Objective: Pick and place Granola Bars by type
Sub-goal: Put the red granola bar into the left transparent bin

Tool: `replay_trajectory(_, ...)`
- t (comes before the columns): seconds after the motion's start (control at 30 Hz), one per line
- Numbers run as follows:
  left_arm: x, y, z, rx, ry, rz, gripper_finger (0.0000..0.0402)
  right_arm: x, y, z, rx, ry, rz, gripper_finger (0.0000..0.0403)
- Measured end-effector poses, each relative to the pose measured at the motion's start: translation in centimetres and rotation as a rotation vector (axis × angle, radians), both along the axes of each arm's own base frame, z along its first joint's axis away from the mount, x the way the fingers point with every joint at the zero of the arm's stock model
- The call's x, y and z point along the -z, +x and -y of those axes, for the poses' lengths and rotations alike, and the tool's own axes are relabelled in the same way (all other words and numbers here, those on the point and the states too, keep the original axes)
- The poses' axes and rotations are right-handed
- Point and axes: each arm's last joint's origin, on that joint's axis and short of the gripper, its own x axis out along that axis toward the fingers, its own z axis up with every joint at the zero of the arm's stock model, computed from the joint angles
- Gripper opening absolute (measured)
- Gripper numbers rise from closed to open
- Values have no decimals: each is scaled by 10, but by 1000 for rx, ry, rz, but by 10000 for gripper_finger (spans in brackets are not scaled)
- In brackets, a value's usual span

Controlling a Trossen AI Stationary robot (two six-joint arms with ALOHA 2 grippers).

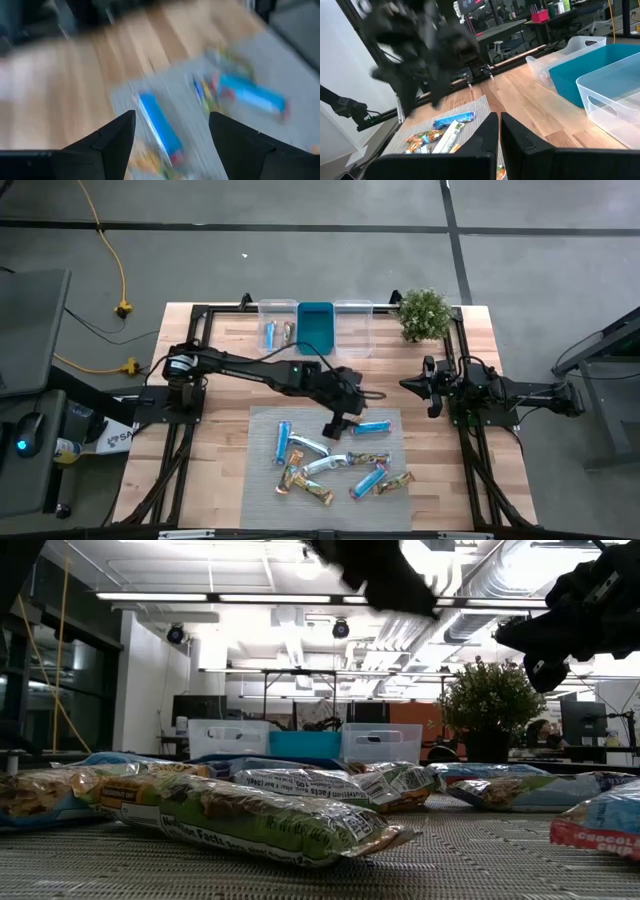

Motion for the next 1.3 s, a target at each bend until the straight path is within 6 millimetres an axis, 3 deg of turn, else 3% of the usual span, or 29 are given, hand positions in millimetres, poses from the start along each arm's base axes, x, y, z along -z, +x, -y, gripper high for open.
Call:
replay_trajectory(0.33, 36, 18, 4, -81, 94, -19, 248, 0, 0, 0, 0, 0, -5, 0)
replay_trajectory(0.57, 40, 32, 7, -45, 141, 95, 248, 1, 0, 0, 0, 1, -8, 0)
replay_trajectory(0.8, 55, 36, 7, -31, 218, 58, 248, 1, 0, 0, 0, 1, -8, 0)
replay_trajectory(1.03, 66, 53, 9, -70, 197, 77, 248, 1, 0, 0, 0, 1, -8, 0)
replay_trajectory(1.3, 80, 57, 8, -213, 70, 4, 248, 1, 0, 0, 0, 1, -8, 0)
